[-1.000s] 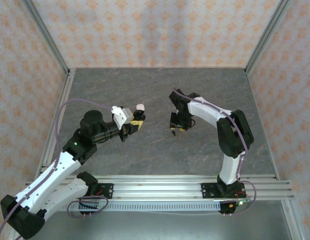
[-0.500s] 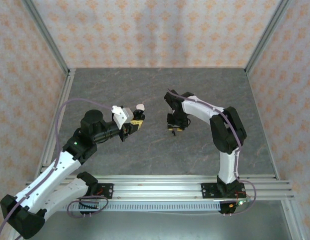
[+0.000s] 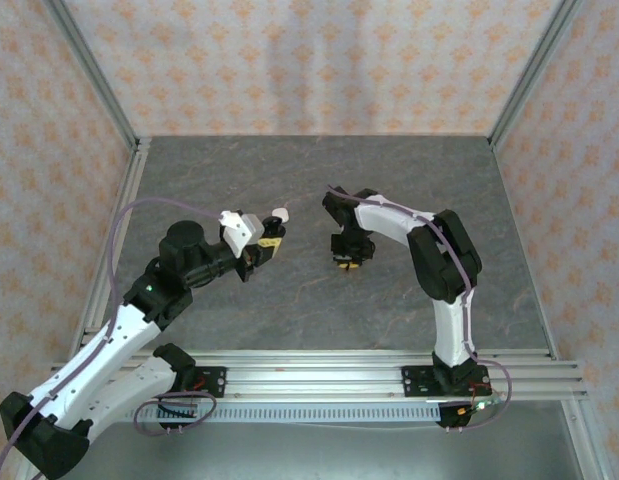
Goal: Insert wireless bluetooth earbuds into charging case
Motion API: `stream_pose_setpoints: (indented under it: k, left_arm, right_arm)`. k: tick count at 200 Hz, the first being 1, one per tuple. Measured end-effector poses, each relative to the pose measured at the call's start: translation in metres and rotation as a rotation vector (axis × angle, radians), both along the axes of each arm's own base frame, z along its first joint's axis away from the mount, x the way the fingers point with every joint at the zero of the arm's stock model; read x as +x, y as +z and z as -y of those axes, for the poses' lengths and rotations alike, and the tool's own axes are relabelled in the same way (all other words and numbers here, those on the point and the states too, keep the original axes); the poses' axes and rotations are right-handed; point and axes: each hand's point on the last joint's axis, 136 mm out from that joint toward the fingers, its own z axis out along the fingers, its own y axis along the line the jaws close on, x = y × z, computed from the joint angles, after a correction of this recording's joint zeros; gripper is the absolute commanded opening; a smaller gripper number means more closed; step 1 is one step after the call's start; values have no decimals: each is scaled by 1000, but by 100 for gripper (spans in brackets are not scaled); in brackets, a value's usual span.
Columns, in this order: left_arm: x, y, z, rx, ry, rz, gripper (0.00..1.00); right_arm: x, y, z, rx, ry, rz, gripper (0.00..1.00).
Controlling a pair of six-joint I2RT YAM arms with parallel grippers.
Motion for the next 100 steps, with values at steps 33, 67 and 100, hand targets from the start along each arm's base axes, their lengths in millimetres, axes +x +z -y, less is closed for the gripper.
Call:
stream_pose_setpoints:
  k: [33, 67, 100]
  left_arm:
    - [-1, -3, 0, 1, -4, -4, 0]
    - [-2, -4, 0, 4, -8, -10, 0]
    - [-3, -6, 0, 11, -10, -10, 0]
  right_arm:
    - [0, 1, 1, -7, 0, 6, 14]
    - [1, 1, 3, -24, 0, 15, 32]
    - [1, 1, 6, -38, 3, 18, 33]
